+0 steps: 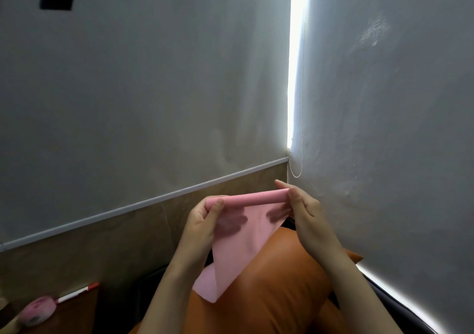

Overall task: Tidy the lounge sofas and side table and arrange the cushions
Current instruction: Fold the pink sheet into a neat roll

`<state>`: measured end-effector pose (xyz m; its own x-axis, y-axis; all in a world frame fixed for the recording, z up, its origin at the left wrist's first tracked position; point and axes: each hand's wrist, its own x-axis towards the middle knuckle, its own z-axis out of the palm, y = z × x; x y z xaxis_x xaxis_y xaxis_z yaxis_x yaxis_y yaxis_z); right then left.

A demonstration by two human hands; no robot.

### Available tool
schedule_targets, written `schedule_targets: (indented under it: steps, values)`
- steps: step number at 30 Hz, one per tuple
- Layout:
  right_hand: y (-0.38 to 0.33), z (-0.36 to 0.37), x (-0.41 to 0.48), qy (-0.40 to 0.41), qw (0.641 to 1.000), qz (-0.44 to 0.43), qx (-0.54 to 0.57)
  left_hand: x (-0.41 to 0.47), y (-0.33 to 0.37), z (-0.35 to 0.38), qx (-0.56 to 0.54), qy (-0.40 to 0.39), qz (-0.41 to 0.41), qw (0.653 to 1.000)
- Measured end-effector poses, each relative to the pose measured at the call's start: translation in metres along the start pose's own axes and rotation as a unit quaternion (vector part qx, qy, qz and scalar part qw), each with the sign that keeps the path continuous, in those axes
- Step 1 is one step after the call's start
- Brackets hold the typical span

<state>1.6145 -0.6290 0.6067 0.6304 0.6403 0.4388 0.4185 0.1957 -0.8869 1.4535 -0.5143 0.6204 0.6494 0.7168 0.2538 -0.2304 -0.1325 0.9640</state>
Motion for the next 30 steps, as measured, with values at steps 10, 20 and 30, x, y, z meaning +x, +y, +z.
schedule_targets:
  steps: [10,20,30]
  values:
    - [-0.006,0.002,-0.005,0.035,0.999,0.003,0.022,-0.005,0.011,0.001,0.015,-0.032,0.021,0.999]
    - [-0.019,-0.001,-0.008,0.022,0.996,-0.012,0.083,0.000,0.009,-0.002,-0.005,0.017,-0.010,1.000]
    - [-0.026,-0.011,-0.003,0.027,0.983,0.028,0.181,0.006,0.009,-0.015,-0.050,-0.043,-0.009,0.998]
